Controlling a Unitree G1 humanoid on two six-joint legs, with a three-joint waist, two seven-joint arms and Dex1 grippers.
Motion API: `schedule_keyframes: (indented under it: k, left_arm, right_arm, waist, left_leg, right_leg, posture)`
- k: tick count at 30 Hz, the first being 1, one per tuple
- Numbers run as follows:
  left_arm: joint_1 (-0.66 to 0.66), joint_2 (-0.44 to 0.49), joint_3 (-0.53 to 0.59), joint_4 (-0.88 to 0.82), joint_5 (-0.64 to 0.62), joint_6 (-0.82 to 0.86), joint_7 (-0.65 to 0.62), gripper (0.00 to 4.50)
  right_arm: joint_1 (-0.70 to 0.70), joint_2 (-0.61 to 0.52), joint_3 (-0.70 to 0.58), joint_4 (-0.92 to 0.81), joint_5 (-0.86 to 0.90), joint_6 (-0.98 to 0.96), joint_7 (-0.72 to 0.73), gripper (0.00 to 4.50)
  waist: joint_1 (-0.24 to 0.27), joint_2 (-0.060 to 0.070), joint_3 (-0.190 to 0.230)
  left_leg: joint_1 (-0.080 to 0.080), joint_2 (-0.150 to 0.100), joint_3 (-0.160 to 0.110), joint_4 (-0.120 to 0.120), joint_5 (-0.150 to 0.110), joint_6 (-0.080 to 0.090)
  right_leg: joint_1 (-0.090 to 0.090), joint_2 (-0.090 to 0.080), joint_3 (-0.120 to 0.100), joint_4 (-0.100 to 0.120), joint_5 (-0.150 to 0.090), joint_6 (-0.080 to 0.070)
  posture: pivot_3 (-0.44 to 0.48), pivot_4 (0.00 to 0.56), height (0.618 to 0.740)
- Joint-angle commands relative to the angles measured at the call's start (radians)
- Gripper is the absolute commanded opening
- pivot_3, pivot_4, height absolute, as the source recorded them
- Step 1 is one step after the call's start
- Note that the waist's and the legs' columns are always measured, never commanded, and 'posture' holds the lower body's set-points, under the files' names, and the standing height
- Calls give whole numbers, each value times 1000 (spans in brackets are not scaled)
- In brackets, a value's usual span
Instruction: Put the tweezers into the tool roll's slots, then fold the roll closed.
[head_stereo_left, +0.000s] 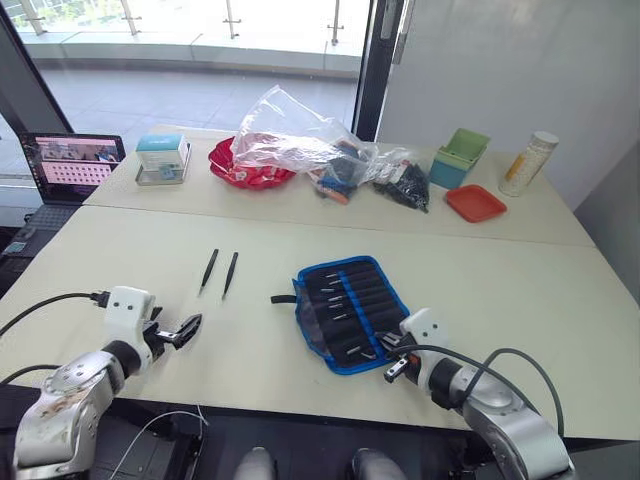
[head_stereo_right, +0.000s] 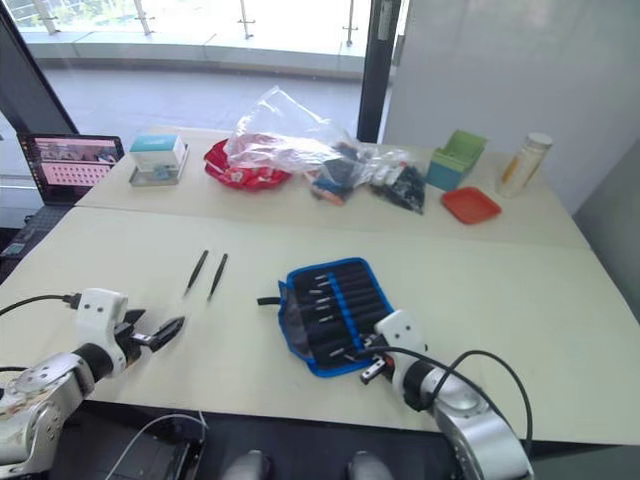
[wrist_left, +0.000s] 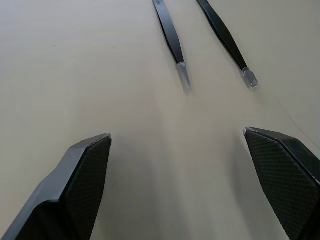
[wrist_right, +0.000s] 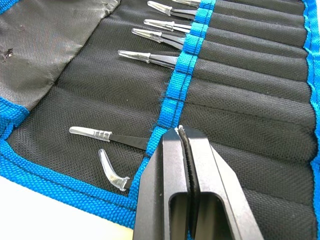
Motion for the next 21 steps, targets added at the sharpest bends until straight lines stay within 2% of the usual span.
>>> schedule_keyframes:
  k: [1,13,18,21]
  left_arm:
    - [-53,-18,-37,85,39,-37,34,4480]
    - [-246,-83,-175,365,123,-131,29,4480]
    - [-275,-97,-198,420,131,-146,-3,3061]
    - [-279,-102,-191,431,132,-144,-1,2032]
  right_arm:
    - [30,2,30,38,-1,49,-2,0]
    - [16,1,22,46,0,46,-10,0]
    - [23,-6,20,37,-1,47,-10,0]
    - [31,-7,19,32,-1,47,-13,0]
  waist:
    - [2,1,-1]
    - [13,12,-9]
    - [20,18,-14]
    - [24,18,-15]
  left_leg:
    - [0,0,0,0,0,0]
    - [4,-2,0,1,1,0]
    - [4,-2,0,1,1,0]
    - [4,-3,0,1,1,0]
  right_leg:
    - [0,0,0,0,0,0]
    - [3,-1,0,3,0,0]
    - [3,-1,1,3,0,1]
    - [3,-1,1,3,0,1]
  posture:
    - [0,150,723]
    - [0,150,723]
    - [0,150,723]
    - [0,150,723]
